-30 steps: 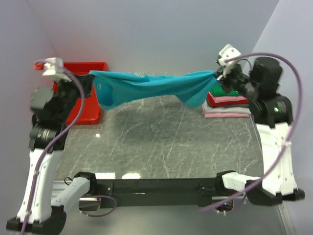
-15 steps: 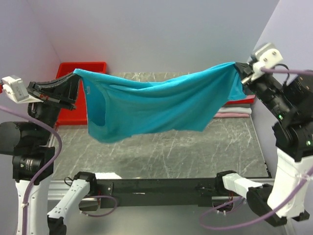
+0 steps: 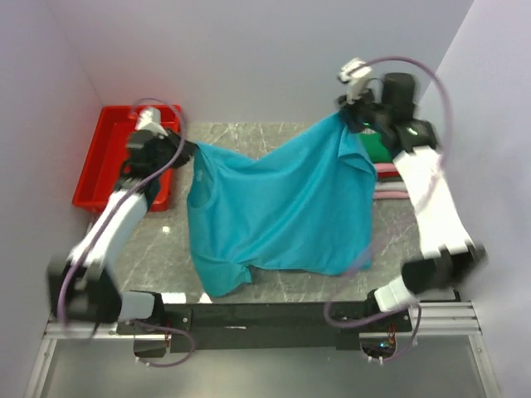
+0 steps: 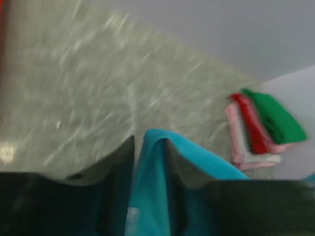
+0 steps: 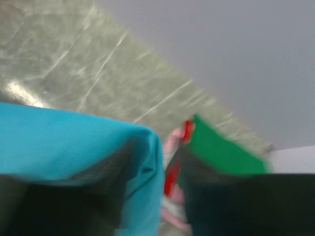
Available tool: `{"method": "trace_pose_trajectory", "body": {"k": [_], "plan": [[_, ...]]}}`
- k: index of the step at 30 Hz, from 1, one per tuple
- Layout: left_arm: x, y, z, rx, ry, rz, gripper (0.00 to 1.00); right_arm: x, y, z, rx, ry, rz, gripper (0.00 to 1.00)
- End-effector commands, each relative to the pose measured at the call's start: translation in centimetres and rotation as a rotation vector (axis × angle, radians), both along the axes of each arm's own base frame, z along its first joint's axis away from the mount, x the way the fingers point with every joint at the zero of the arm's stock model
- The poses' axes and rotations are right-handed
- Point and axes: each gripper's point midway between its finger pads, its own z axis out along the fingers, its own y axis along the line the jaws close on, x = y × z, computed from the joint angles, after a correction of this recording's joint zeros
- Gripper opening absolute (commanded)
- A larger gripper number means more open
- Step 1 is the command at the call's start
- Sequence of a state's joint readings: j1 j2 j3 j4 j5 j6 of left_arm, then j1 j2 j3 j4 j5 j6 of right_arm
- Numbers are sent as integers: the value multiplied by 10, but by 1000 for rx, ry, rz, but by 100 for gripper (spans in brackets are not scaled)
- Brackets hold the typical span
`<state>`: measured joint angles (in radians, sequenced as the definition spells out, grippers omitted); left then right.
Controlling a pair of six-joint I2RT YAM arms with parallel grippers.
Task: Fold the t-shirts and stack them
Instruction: Flatten the tshirt out
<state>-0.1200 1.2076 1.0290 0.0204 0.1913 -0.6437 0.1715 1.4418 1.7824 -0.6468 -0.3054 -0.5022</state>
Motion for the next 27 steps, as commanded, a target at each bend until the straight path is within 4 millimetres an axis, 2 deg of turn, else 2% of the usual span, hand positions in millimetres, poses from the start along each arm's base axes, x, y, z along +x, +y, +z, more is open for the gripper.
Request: {"method": "trace_pose_trajectory", "body": {"k": [1,2,3,4,5,6,8,9,10,11,12,13,14,15,16,17,18,20,21,22,24,25,27], "plan": [[41,11,-76,-23,217,70,42,48,15,-42,7,110,-24,59],[47,13,-88,-10,270,77,52,61,16,-76,-7,213,-40,70],[61,17,-86,15,276,92,60,63,18,-84,-2,252,-42,73],[64,18,-81,29,271,96,72,65,16,-91,-5,282,-47,74],[64,20,-73,41,260,100,76,57,17,-98,0,313,-19,75],[62,22,-50,65,204,100,79,50,18,-102,-22,308,20,76],[50,24,-37,97,191,89,83,12,15,-129,-72,354,107,77],[38,24,-25,115,172,70,83,-9,21,-141,-148,348,255,77],[26,20,-28,113,194,37,83,-39,17,-161,-200,393,328,77],[6,18,-39,115,243,18,82,-72,13,-181,-299,435,461,76],[-8,14,-49,87,286,-1,82,-95,11,-193,-327,459,537,75],[-24,5,-59,52,328,-49,81,-139,4,-218,-353,541,603,75],[-49,2,-81,23,389,-65,80,-154,0,-229,-407,522,671,74],[-67,-3,-96,-33,456,-71,80,-169,-4,-238,-420,527,684,74],[-83,-11,-107,-62,493,-103,79,-193,-8,-254,-427,542,695,74],[-110,-18,-127,-117,553,-122,78,-205,-7,-260,-438,544,713,74],[-125,-26,-135,-136,579,-143,78,-223,-7,-277,-444,586,731,74],[-151,-28,-155,-161,637,-124,78,-236,-10,-287,-488,599,693,73],[-166,-32,-165,-173,708,-111,78,-255,-1,-303,-531,625,749,73],[-173,-31,-171,-170,739,-94,78,-250,-2,-307,-585,585,710,72],[-179,-19,-184,-124,801,22,78,-262,6,-318,-594,613,689,72],[-192,-11,-195,-72,876,72,77,-264,16,-319,-611,596,714,72],[-196,1,-203,-7,944,168,74,-268,26,-322,-607,620,709,72]]}}
